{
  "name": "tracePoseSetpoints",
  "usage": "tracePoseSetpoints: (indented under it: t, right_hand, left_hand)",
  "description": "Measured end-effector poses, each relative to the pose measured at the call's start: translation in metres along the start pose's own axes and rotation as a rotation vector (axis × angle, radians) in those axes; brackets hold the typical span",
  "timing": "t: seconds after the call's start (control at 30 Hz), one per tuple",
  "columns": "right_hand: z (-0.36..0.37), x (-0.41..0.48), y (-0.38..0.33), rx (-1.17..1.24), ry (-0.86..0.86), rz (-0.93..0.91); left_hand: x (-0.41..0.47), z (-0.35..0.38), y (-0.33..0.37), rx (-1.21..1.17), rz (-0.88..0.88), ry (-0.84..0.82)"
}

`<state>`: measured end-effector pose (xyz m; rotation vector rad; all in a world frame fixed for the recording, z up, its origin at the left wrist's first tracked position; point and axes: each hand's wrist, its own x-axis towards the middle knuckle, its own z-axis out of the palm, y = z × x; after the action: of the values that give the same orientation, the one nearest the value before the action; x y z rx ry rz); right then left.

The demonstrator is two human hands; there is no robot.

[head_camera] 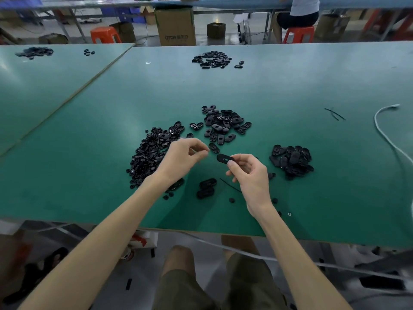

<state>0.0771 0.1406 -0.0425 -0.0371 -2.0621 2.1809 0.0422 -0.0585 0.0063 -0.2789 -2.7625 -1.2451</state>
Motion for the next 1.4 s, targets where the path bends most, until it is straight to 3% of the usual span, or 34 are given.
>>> tracePoseSetpoints:
  t: [0.23, 0.57, 0.77, 0.93, 1.07, 1.4]
  right_hand:
    - [0.000, 0.001, 0.001, -0.020, -0.008, 0.003]
    - [0.001, 0.001, 0.001, -0.021, -0.004, 0.003]
    - [0.001, 0.002, 0.000, -0.014, -0.003, 0.001]
    - [0.001, 0.001, 0.000, -0.012, 0.003, 0.005]
    - [0.001, 0.001, -0.001, -0.008, 0.009, 0.003]
    - [0.001, 0.000, -0.002, 0.001, 0.015, 0.006]
  left_hand:
    - [0.000, -0.015, -0.010, 0.411, -0.060, -0.032]
    - [0.000, -0.015, -0.006, 0.528, 0.028, -0.070]
    - [-0.003, -0.004, -0.001, 0.386, 0.020, -0.047]
    - [0.000, 0.006, 0.010, -0.068, -0.092, -0.053]
    - [-0.003, 0.013, 0.016, -0.276, -0.105, -0.071]
    - [-0.009, 0.023, 0.013, -0.327, -0.146, -0.035]
